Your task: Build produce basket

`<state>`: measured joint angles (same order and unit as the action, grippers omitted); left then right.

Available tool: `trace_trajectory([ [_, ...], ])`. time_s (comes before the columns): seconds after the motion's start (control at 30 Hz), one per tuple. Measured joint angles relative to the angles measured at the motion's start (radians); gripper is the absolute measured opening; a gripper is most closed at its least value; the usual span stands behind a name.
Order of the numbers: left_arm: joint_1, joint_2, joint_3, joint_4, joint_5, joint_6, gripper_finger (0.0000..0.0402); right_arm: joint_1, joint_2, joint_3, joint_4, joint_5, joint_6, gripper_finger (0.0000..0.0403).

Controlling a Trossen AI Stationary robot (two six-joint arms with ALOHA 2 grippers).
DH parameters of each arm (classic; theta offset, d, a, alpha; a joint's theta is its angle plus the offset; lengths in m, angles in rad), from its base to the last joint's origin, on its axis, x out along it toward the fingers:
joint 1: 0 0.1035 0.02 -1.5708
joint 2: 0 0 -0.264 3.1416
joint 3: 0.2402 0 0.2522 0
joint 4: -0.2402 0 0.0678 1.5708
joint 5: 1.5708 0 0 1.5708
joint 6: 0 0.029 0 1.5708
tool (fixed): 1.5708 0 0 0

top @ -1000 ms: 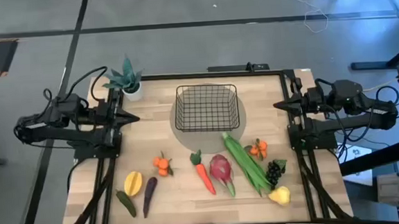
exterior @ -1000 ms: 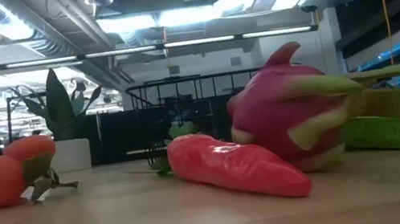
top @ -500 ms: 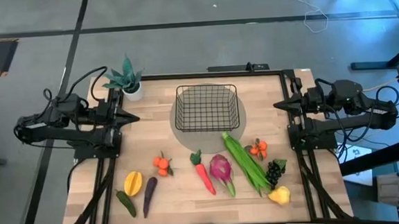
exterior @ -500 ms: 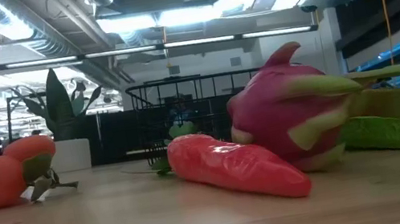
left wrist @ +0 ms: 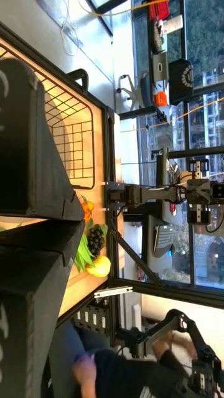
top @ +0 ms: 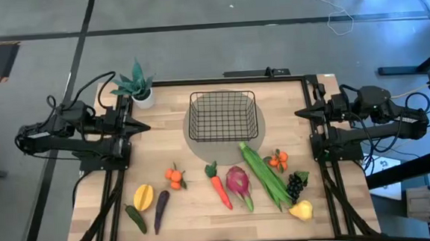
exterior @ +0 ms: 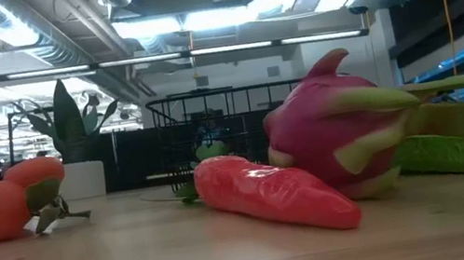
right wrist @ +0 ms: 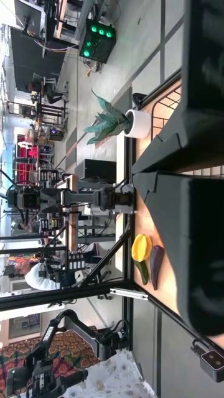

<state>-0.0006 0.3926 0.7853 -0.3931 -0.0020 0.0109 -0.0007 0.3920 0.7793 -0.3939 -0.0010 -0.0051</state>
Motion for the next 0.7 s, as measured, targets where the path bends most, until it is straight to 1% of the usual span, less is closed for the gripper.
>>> trace_trajectory([
  [0.5,0.000,0.000,0.000,0.000,0.000,0.000,0.0000,0.000,0.000,0.000,0.000,0.000,0.008,0.0000],
  [0.6,0.000,0.000,0.000,0.000,0.000,0.000,0.0000,0.000,0.000,0.000,0.010,-0.001,0.057,0.0000],
  [0.7,0.000,0.000,0.000,0.000,0.000,0.000,0.0000,0.001,0.000,0.000,0.023,-0.003,0.142,0.0000],
])
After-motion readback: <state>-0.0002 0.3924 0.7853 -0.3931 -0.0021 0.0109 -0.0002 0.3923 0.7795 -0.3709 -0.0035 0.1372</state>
